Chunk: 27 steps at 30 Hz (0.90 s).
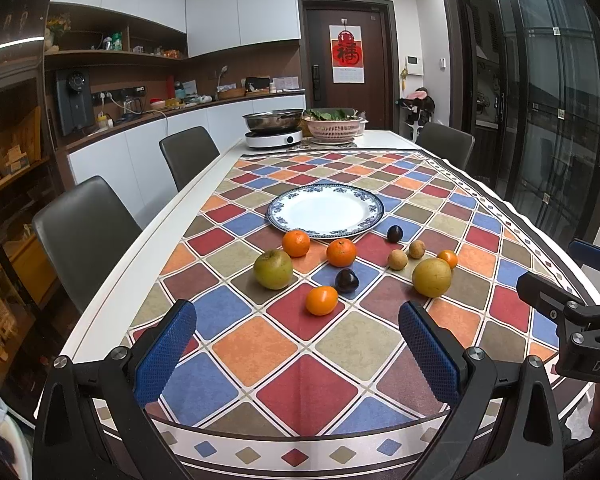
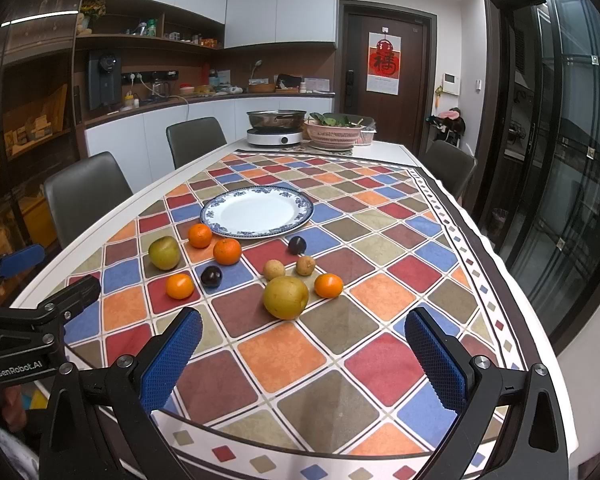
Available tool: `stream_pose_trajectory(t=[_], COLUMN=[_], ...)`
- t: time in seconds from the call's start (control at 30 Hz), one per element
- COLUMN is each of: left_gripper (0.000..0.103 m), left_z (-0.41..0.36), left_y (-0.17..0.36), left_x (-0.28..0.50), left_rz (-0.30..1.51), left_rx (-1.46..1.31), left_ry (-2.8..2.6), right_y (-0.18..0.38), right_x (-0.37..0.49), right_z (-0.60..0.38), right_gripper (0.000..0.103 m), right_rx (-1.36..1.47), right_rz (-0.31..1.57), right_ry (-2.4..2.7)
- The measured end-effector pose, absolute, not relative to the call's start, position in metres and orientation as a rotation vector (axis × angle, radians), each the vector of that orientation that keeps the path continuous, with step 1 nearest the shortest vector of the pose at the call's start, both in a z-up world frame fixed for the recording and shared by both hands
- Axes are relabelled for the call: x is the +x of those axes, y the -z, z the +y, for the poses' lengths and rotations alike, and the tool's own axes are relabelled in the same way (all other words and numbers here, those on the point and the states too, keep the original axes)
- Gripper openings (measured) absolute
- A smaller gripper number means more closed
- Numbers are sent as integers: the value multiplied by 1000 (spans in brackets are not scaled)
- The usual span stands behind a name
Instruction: Organize fruits
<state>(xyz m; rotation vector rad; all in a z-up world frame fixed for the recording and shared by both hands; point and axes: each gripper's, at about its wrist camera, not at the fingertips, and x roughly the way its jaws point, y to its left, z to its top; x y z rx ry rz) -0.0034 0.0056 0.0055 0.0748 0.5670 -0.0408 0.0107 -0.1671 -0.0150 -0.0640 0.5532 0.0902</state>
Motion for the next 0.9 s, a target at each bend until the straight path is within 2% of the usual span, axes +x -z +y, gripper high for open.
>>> stream_pose_trajectory(t=[0.9], left_gripper=[103], left_z=[9], left_y=[-6], left_x=[-4], left_rz=[571], left_rx=[75], left_ry=[45], right_y=[13], right_x=[11], right_z=[-163], right_gripper=[102], right_rx=[-67], right_rz=[558], right_ry=[-93])
